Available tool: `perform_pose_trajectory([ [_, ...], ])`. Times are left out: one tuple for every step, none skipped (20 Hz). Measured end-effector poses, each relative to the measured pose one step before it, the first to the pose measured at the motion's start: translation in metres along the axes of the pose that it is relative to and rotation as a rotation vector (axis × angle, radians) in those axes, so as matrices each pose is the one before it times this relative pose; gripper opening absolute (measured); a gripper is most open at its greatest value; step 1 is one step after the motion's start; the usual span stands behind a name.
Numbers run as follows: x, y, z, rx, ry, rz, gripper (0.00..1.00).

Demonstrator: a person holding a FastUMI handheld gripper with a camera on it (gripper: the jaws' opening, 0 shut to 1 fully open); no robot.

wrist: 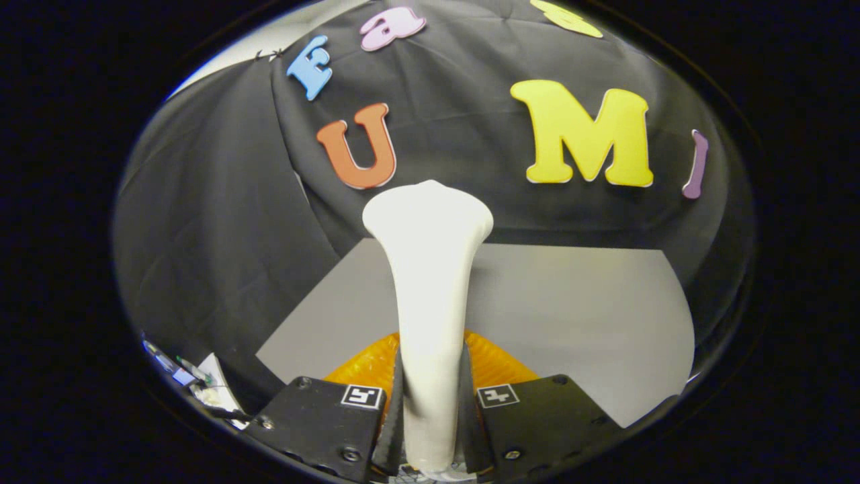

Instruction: Iron the clothes twice with a garment steamer, once on the left side and once on the right side.

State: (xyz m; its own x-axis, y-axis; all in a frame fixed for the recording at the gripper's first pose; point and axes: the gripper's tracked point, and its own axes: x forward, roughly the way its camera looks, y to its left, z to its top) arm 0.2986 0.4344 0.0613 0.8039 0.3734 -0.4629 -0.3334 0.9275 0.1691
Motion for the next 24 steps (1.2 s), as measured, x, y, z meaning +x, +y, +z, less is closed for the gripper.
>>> perform_pose_trajectory([
  [-0.00989,-0.0019,0.004,0.01237,-0.02324,0.00585,0.38],
  [-0.00868,-0.00426,0.00437,0.01251,-0.02546,0.00442,0.38],
  [-0.00954,-0.00489,0.00611,0.01364,-0.0256,0.00238,0.38],
  [-0.01014,-0.00482,0.00515,0.01415,-0.02612,0.0009,0.38],
  [-0.01055,-0.00447,0.00581,0.0115,-0.02523,-0.00026,0.38],
  [-0.01334,-0.00347,0.00446,0.00839,-0.02627,-0.00041,0.38],
  [-0.01652,-0.00377,0.00416,0.00402,-0.0287,-0.00178,0.38],
  [-0.01871,-0.00531,0.00247,0.00224,-0.02845,-0.00363,0.38],
  [-0.01471,-0.00679,0.00387,0.00291,-0.03083,-0.00477,0.38],
  [-0.0146,-0.00889,0.00387,0.00523,-0.02948,-0.01062,0.38],
  [-0.01345,-0.00979,0.00222,0.00887,-0.02606,-0.01247,0.38],
  [-0.01419,-0.00964,0.00035,0.01299,-0.02306,-0.0133,0.38],
  [-0.01531,-0.01078,0.00055,0.00929,-0.01917,-0.01527,0.38],
  [-0.01616,-0.01147,-0.0008,0.00845,-0.01948,-0.01719,0.38],
  [-0.01552,-0.01274,0.00189,0.00477,-0.02144,-0.01978,0.38],
  [-0.01733,-0.01743,0.00262,0.00169,-0.02487,-0.02522,0.38],
  [-0.01356,-0.01438,0.00442,0.00076,-0.02565,-0.0223,0.38],
  [-0.0165,-0.01901,0.00525,-0.00225,-0.02872,-0.03266,0.38],
  [-0.01143,-0.01626,0.00663,-0.00101,-0.02476,-0.02631,0.38],
  [-0.01347,-0.01777,0.01125,-0.00277,-0.02714,-0.03165,0.38],
  [-0.00868,-0.01348,0.00913,0.00072,-0.02099,-0.02267,0.38],
  [-0.00861,-0.01563,0.01207,0.00234,-0.02916,-0.02406,0.38],
  [-0.00438,-0.01539,0.01321,0.00139,-0.03388,-0.02613,0.38],
  [-0.00604,-0.01463,0.01248,-0.00198,-0.03762,-0.02575,0.38],
])
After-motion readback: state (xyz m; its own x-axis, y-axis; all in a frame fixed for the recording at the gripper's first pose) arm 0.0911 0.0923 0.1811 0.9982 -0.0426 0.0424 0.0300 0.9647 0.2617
